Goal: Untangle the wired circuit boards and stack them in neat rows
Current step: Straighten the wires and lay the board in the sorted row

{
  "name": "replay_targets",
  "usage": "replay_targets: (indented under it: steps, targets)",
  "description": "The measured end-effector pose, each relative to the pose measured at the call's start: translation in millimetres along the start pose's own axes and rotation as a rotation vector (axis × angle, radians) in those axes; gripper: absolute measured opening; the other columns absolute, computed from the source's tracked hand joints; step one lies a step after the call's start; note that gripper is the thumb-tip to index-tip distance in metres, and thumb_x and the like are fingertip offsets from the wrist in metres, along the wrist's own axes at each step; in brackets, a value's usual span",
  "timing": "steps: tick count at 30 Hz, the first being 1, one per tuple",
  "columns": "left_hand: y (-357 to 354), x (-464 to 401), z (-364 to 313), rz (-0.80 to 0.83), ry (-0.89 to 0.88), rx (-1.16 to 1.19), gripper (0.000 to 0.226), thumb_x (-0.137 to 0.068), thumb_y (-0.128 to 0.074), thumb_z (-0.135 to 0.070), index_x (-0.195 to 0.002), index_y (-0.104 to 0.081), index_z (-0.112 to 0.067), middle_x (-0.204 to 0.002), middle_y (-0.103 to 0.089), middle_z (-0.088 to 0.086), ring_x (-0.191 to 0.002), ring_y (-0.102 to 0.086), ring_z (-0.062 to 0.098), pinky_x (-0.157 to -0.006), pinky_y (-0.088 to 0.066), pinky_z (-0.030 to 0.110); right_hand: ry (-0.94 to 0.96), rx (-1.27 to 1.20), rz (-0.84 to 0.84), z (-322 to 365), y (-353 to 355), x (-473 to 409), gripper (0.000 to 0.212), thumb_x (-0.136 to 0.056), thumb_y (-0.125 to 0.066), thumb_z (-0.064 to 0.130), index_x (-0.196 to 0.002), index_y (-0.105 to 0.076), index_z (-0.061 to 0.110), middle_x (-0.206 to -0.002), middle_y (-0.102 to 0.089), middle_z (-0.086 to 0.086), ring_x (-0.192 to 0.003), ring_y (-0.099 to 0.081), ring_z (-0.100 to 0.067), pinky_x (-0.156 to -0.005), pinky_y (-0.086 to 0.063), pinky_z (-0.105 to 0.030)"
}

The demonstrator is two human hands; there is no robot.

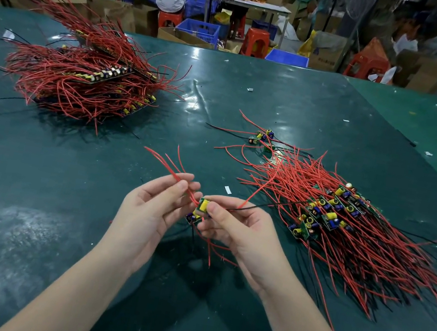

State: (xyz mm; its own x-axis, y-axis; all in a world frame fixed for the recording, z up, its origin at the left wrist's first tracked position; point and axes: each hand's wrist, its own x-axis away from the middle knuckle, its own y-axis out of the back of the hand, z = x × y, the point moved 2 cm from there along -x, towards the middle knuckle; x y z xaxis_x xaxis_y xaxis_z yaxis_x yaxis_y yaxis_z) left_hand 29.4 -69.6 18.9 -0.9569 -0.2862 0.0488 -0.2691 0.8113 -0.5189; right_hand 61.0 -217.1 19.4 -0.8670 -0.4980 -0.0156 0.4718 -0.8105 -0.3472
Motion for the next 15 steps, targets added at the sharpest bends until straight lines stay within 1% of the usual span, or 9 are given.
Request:
replay_targets:
  steps: [3, 6, 8, 12, 15]
  targets:
    - [0.9, 0.5, -1.3, -0.022, -0.056, 0.015, 0.031, -0.078, -0.062, -0.009, -0.109, -0.067, -0.011, -0.095, -0.074, 0.013, -0.086, -0.072, 0.02, -0.07, -0.056, 0.021, -0.002, -0.006, -0.014, -0.8, -1.8, -0.3, 0.017, -0.078, -0.073, 0.021, -0.093, -0.077, 0.015, -0.089, -0.075, -0.008, -0.068, -0.069, -0.015, -0.067, -0.055, -0.024]
    - [0.1, 1.3, -0.1, -0.049, -0.109, 0.018, 0.021, -0.084, -0.058, 0.002, -0.099, -0.068, -0.009, -0.098, -0.074, 0.013, -0.09, -0.072, 0.024, -0.071, -0.056, 0.022, -0.004, -0.013, -0.049, -1.1, -1.8, -0.5, 0.018, -0.073, -0.073, 0.024, -0.089, -0.078, 0.017, -0.086, -0.075, -0.009, -0.068, -0.069, -0.016, -0.066, -0.055, -0.024]
    - [0.1, 1.6, 0.2, -0.066, -0.129, 0.02, 0.02, -0.086, -0.056, 0.006, -0.092, -0.069, -0.008, -0.098, -0.074, 0.013, -0.091, -0.072, 0.023, -0.072, -0.056, 0.022, -0.003, -0.011, -0.063, -1.3, -1.5, -0.7, 0.018, -0.072, -0.074, 0.025, -0.088, -0.078, 0.018, -0.086, -0.075, -0.01, -0.068, -0.069, -0.016, -0.067, -0.056, -0.025]
    - [0.6, 1.4, -2.7, -0.076, -0.147, 0.055, 0.016, -0.09, -0.055, 0.0, -0.099, -0.065, -0.009, -0.099, -0.073, 0.019, -0.091, -0.072, 0.027, -0.072, -0.056, 0.024, -0.011, -0.031, -0.058, -0.3, -1.6, -0.4, 0.022, -0.07, -0.075, 0.027, -0.089, -0.078, 0.018, -0.087, -0.075, -0.011, -0.068, -0.069, -0.016, -0.068, -0.055, -0.024]
    - [1.2, 1.1, -4.6, -0.104, -0.184, 0.057, 0.015, -0.094, -0.052, 0.0, -0.096, -0.063, -0.01, -0.097, -0.073, 0.02, -0.088, -0.073, 0.028, -0.07, -0.057, 0.025, -0.016, -0.032, -0.048, -0.5, -2.6, 0.1, 0.021, -0.07, -0.074, 0.026, -0.089, -0.078, 0.018, -0.087, -0.075, -0.01, -0.068, -0.069, -0.016, -0.068, -0.056, -0.024]
